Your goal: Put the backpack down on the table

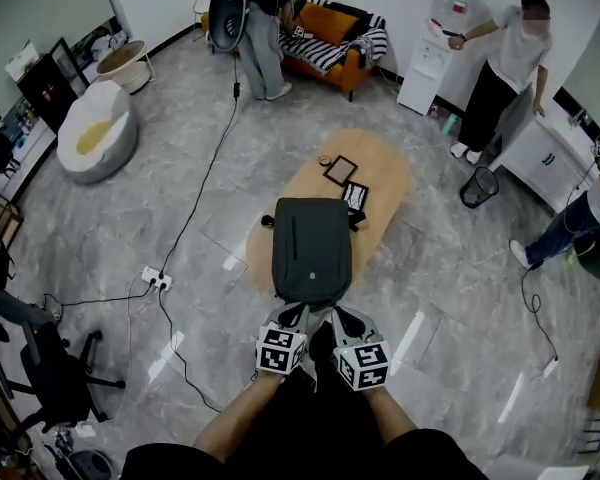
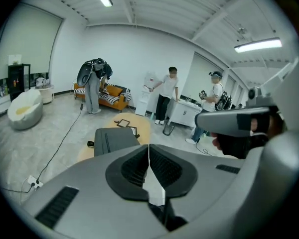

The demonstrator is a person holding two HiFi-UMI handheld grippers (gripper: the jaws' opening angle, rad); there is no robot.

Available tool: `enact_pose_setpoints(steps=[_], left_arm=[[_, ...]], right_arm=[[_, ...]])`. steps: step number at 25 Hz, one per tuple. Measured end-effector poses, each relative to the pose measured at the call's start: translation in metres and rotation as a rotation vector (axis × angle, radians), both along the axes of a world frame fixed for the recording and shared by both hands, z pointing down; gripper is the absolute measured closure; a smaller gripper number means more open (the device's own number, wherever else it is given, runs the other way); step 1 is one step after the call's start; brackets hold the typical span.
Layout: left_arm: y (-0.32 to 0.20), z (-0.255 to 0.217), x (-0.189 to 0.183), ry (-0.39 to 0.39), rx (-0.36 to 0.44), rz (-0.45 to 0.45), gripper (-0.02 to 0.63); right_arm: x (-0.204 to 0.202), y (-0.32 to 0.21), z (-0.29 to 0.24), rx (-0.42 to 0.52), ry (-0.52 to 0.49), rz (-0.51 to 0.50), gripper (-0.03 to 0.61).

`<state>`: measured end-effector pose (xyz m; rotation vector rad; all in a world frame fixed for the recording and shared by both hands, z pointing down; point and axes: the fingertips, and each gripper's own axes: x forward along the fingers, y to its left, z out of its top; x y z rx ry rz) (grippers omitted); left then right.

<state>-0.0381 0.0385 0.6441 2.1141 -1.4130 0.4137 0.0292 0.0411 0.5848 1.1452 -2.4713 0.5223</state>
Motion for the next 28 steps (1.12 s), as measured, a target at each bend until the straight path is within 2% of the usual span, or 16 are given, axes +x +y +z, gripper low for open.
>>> enact_pose_setpoints(steps=[3, 7, 28], left_arm=[[0.009, -0.005, 0.006, 0.006, 0.020, -0.017, 0.595], [0.015, -0.004, 0.015, 0.003, 0.018, 0.009, 0.595], [0.025, 0.006, 0.000, 0.011, -0.001, -0.017, 0.595]], right_arm=[[0.001, 0.001, -0.005, 0.014, -0.007, 0.005, 0.570], [0.003, 0.002, -0.006, 0.022, -0.005, -0.006, 0.571], [-0.009, 0.012, 0.004, 0.007, 0.017, -0.039, 0.571]])
